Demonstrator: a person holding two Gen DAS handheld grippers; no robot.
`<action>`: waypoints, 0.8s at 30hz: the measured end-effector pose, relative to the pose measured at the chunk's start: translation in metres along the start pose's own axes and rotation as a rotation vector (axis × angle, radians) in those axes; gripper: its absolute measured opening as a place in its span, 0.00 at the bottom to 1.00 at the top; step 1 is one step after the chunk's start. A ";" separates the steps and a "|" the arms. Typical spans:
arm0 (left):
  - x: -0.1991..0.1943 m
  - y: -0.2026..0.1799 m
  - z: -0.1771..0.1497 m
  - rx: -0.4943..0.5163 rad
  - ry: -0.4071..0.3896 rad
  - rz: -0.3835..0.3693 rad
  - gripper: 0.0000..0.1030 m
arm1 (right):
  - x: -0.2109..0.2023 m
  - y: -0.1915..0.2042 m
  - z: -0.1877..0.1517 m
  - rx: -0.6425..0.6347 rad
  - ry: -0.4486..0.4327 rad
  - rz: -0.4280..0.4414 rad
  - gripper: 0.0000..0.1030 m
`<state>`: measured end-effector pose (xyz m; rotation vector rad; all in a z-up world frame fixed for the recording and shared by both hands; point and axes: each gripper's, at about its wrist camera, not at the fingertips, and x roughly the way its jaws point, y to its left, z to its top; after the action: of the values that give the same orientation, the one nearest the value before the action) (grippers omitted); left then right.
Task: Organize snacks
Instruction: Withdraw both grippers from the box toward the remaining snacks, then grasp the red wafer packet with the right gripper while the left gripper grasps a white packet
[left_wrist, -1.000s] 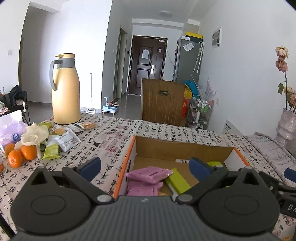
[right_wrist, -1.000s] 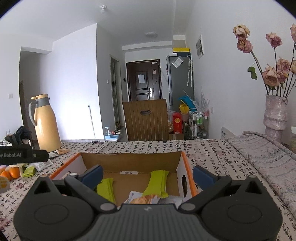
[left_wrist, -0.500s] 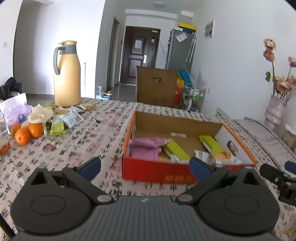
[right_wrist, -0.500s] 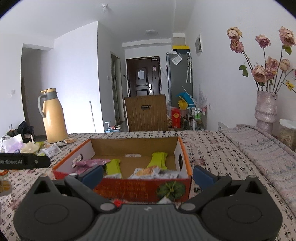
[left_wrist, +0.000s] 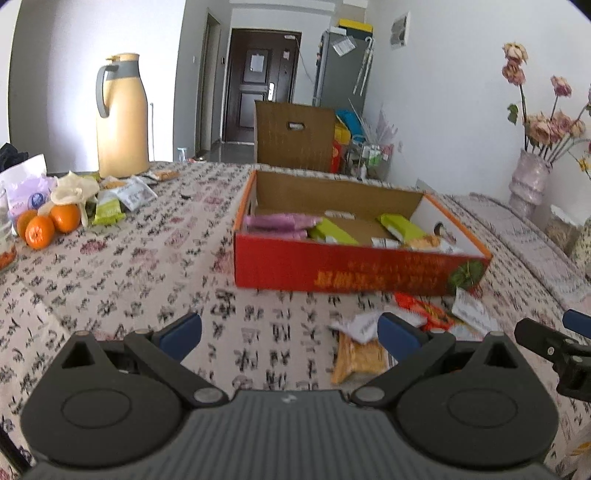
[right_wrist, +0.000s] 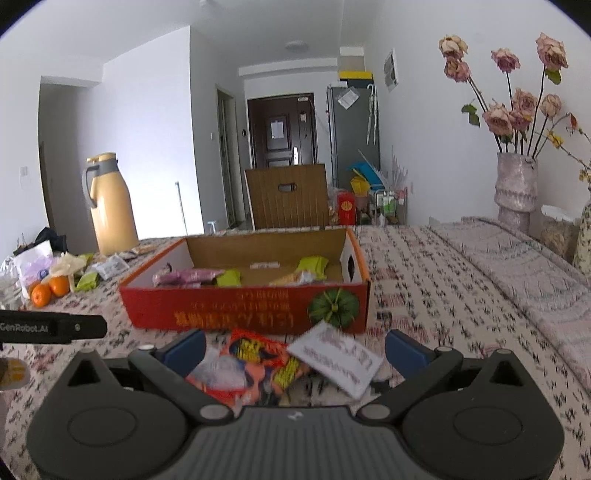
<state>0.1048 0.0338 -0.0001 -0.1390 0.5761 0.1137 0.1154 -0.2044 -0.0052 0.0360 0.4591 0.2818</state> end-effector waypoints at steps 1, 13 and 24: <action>0.000 -0.001 -0.003 0.003 0.007 -0.002 1.00 | -0.001 0.000 -0.004 0.000 0.008 0.002 1.00; -0.002 -0.005 -0.029 0.026 0.070 -0.013 1.00 | 0.001 0.014 -0.039 -0.039 0.136 0.039 1.00; -0.003 -0.007 -0.041 0.037 0.098 -0.019 1.00 | 0.022 0.026 -0.059 -0.042 0.242 0.024 1.00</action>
<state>0.0816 0.0200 -0.0318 -0.1148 0.6746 0.0775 0.1010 -0.1747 -0.0646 -0.0341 0.6930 0.3207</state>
